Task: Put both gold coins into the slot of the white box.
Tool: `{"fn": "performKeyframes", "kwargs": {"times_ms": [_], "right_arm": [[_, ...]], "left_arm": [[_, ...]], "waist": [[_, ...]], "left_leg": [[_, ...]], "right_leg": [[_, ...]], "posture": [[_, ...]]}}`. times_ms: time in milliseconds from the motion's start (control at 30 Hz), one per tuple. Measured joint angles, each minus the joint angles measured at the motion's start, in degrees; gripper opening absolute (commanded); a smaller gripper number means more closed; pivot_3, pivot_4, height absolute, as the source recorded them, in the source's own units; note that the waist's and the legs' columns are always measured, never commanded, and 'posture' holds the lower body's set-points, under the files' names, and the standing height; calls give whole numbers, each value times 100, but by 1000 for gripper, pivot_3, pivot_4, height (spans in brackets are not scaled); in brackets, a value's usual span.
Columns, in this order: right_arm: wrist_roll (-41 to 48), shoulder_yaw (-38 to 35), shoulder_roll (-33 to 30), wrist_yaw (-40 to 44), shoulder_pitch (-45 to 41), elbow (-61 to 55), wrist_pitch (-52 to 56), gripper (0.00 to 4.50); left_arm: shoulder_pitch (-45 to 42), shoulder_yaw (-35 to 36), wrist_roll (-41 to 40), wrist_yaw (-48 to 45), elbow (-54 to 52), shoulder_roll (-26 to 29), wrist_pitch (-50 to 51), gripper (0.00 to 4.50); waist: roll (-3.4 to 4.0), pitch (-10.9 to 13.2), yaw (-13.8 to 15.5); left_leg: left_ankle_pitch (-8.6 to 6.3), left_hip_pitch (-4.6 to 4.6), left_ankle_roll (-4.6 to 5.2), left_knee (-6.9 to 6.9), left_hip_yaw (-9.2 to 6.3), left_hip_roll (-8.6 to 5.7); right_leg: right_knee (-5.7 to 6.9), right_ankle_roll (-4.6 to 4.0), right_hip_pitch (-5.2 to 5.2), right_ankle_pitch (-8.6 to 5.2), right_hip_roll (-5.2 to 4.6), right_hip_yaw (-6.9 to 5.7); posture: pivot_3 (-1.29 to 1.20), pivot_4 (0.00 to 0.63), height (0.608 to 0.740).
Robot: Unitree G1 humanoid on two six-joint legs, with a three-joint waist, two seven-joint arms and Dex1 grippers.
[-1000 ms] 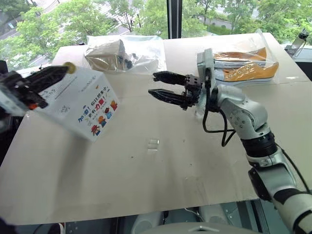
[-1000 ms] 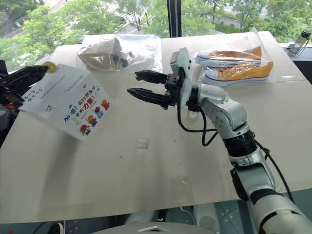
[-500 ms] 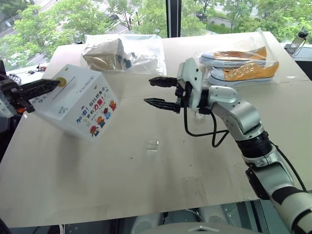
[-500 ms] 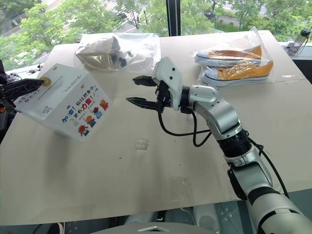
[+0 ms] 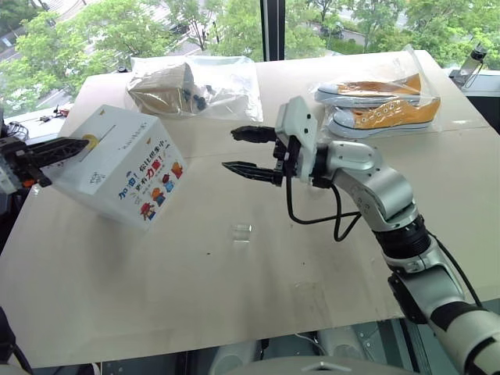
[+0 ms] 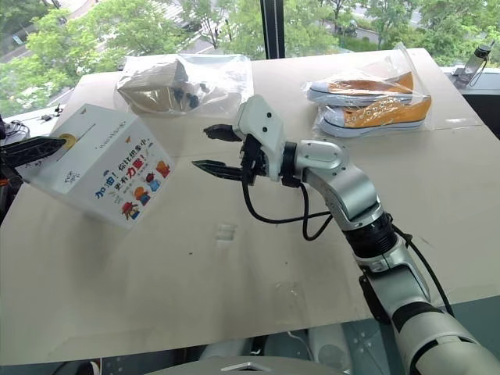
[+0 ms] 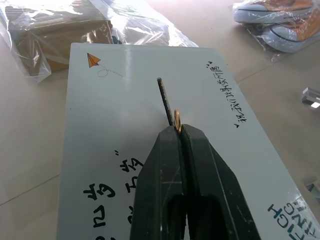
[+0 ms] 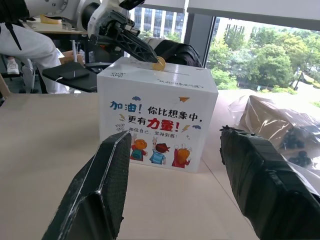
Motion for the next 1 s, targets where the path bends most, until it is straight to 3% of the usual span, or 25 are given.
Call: {"fn": "performKeyframes", "kwargs": {"times_ms": [467, 1000], "right_arm": [[-2, 0, 50, 10, 0, -38, 38, 3033], [-34, 0, 145, 8, 0, -37, 22, 3033]], "left_arm": [[157, 218, 136, 150, -278, -221, 279, 0], [613, 777, 72, 1058, -1493, -557, 1059, 0]], "waist": [[0, -6, 9], [-2, -12, 56]], "left_leg": [[0, 5, 0, 10, 0, -1], [0, 18, 0, 16, -1, -2]], "right_leg": [[10, 0, 1, 0, -1, -1], [10, 0, 20, 1, -5, -5]], "posture": [[0, 150, 736], [0, 150, 736]]}}
